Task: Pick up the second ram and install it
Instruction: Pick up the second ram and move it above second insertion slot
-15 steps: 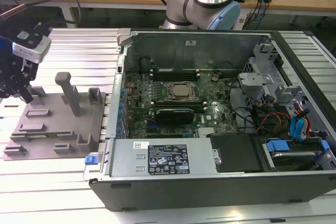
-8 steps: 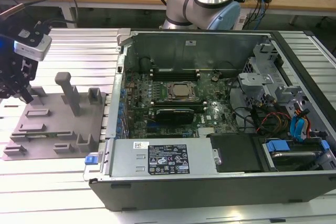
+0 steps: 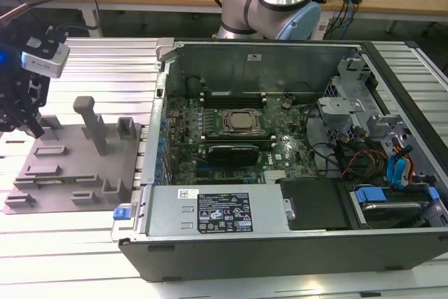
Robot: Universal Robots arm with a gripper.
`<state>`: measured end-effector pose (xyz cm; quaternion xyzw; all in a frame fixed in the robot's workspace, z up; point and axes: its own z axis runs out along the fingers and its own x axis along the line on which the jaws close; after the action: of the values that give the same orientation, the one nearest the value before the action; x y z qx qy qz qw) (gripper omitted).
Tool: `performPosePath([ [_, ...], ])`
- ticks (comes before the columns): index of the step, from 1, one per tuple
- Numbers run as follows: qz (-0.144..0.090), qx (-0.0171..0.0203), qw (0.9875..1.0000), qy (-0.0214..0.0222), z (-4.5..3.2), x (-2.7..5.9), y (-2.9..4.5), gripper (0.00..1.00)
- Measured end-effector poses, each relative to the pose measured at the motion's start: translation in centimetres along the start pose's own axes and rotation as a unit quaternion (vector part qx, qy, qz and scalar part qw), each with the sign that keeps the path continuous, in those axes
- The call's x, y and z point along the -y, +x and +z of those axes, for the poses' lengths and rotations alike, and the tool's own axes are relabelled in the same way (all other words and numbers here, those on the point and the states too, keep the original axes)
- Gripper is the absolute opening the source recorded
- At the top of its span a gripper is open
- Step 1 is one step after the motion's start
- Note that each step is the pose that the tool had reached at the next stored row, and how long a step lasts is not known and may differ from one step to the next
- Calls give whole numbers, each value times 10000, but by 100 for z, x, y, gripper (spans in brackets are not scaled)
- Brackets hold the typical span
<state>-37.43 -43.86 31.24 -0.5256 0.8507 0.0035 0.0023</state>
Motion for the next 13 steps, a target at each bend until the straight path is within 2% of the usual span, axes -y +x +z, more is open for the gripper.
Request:
performPosePath([
  [3, -335, -2, 9994, -2, 0, 0, 0, 8],
  [6, -715, -3, 9974, -5, 0, 0, 0, 8],
  [9, -1230, -5, 9924, -9, 1, 0, 0, 8],
  [10, -1489, -6, 9888, -11, 1, 0, 0, 8],
  [13, -1979, -8, 9802, -15, 2, -1, 0, 8],
])
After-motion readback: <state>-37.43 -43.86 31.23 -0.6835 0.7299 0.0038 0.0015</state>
